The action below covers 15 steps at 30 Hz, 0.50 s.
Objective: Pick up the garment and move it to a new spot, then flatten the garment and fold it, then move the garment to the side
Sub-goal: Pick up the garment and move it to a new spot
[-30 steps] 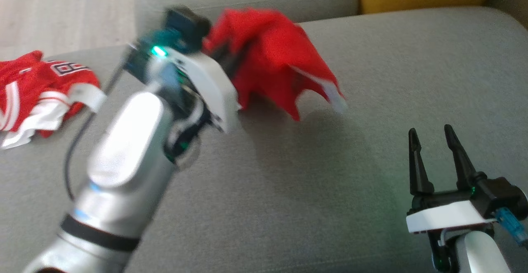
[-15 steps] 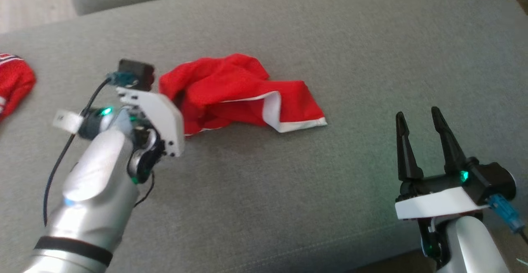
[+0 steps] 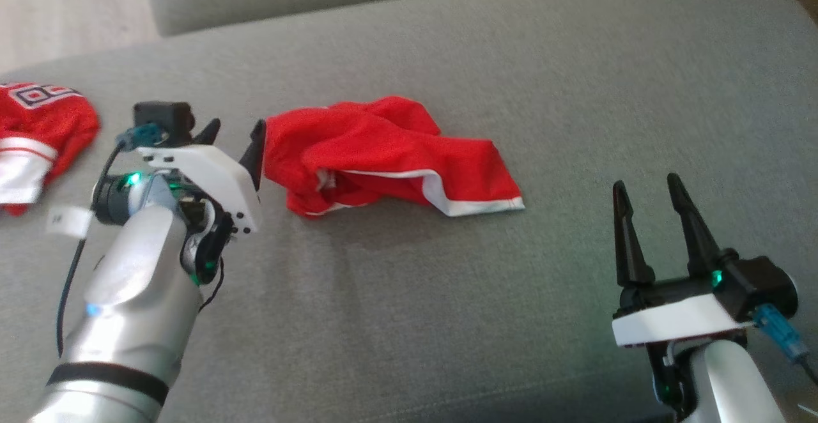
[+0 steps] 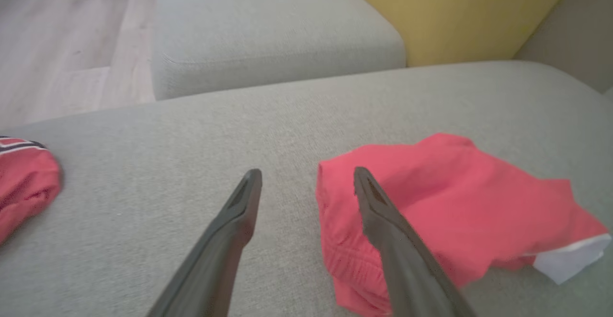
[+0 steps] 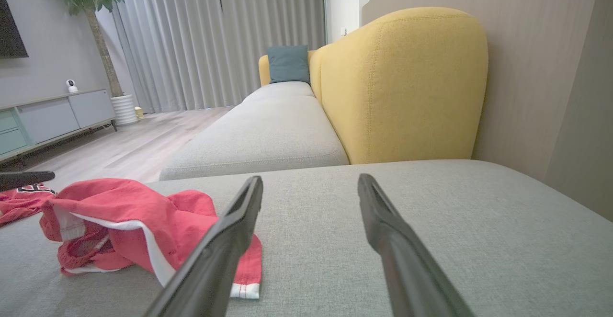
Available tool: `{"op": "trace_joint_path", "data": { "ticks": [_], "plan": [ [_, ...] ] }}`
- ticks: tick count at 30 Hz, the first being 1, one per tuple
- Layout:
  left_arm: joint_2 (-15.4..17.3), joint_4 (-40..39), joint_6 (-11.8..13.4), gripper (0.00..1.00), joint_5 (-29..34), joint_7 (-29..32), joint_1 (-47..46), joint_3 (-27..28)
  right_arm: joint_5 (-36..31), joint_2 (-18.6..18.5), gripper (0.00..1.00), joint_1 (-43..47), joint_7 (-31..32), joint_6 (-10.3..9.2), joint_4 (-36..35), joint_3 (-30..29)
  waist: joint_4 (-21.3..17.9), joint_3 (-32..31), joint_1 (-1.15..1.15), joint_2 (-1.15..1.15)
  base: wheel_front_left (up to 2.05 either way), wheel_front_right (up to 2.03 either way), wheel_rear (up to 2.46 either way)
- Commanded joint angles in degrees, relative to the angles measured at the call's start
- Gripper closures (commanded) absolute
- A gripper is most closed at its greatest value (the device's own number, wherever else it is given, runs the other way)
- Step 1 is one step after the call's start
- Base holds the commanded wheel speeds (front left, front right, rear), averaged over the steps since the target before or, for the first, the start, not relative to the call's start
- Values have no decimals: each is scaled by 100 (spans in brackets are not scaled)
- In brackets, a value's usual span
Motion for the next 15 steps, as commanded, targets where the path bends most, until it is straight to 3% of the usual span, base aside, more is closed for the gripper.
{"op": "trace_joint_path", "data": {
  "ticks": [1,6,15],
  "plan": [
    [139,-188,-11,0,-47,-123,-192,261,-52,-30,0,-88,-54,-5,-143,128,198,-224,0,0,0,0,0],
    [97,-451,108,0,-246,-663,320,477,-150,-30,0,86,-54,-5,-89,88,470,-578,0,0,0,0,0],
    [-37,-1704,731,0,-243,-1401,1715,694,-277,-30,0,314,-54,-5,-120,37,879,-868,0,0,0,0,0]
  ]
}}
